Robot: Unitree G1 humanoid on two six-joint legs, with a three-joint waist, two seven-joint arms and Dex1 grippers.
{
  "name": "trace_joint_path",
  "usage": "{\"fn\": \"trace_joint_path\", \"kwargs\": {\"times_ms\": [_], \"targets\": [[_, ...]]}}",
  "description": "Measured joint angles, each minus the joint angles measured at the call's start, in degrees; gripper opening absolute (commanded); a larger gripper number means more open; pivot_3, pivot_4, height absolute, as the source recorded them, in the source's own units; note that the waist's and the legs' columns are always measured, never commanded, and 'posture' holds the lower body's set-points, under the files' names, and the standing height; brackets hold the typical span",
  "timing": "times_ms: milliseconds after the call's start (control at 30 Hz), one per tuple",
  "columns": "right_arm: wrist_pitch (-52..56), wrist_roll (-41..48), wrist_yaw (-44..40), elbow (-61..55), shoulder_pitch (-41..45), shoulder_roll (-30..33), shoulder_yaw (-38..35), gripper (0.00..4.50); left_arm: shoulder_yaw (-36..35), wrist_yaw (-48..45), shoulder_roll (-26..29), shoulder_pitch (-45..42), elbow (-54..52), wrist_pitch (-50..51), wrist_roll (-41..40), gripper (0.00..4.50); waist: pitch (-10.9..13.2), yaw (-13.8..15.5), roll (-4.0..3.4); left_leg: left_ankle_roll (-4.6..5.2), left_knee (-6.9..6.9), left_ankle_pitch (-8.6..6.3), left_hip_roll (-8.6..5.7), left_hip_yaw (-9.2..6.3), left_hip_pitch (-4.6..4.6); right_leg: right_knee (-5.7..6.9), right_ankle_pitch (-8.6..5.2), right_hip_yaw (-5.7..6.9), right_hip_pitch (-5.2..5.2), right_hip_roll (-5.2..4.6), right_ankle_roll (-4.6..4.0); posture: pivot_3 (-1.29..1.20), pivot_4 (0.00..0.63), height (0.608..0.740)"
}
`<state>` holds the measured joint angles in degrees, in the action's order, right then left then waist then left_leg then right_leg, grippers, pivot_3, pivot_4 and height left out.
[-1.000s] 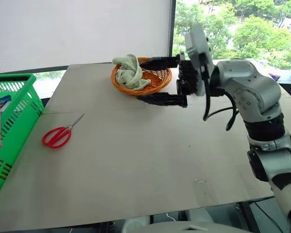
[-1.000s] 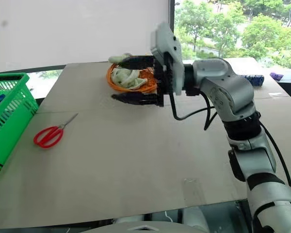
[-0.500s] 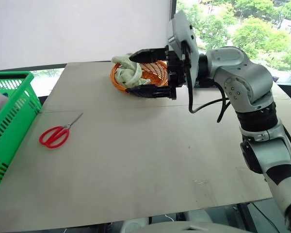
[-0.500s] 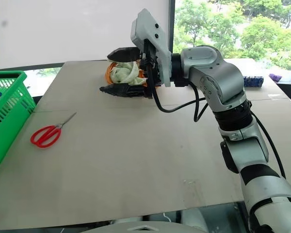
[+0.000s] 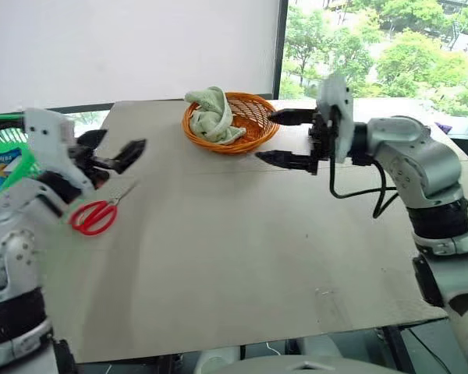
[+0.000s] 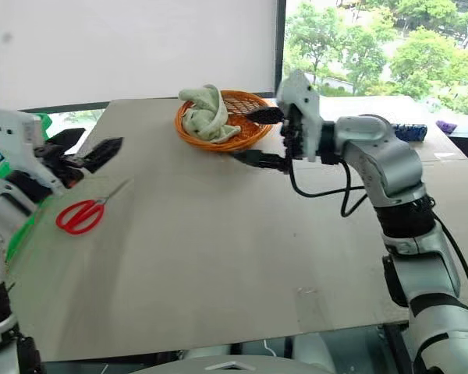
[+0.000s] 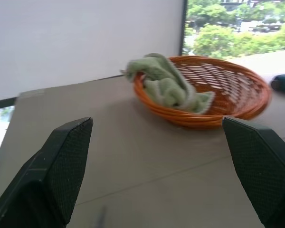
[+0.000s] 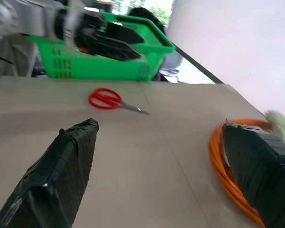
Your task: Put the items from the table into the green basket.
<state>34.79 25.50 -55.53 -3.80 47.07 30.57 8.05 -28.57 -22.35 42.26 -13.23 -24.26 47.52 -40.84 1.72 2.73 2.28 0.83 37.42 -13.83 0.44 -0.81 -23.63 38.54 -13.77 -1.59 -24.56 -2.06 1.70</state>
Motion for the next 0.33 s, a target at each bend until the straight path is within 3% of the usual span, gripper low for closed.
{"fn": "trace_joint_path", "kwargs": {"times_ms": [133, 200, 333], "targets": [[-1.1, -2.4, 2.3, 0.3, -7.0, 3.5, -2.6, 4.50, 4.8, 4.0, -4.6, 5.3, -8.6, 3.6, -1.6, 4.46, 0.0, -0.6, -0.40, 0.01, -0.02, 0.01, 0.01, 0.31, 0.31, 0.16, -0.01, -0.33, 0.10, 0.18, -0.02, 0.05, 0.000, 0.740], [-1.3, -3.2, 3.6, -0.2, -12.4, 6.5, -5.2, 4.50, 5.9, 4.9, -7.0, 10.5, -11.6, 4.2, -2.1, 4.46, 0.1, -0.7, -0.48, 0.05, -0.06, -0.01, 0.01, 0.39, 0.80, -0.04, -0.04, -0.42, 0.64, 0.23, -0.02, 0.03, 0.000, 0.740], [-1.4, -4.6, 5.7, -1.0, -19.4, 9.9, -9.4, 4.50, 5.0, 5.0, -8.0, 19.3, -14.0, 4.3, -2.0, 4.46, 0.3, -1.3, -0.77, 0.05, 0.00, -0.01, 0.04, 0.55, 1.11, -0.28, -0.17, -0.37, 1.00, 0.73, -0.21, 0.02, 0.000, 0.740]]}}
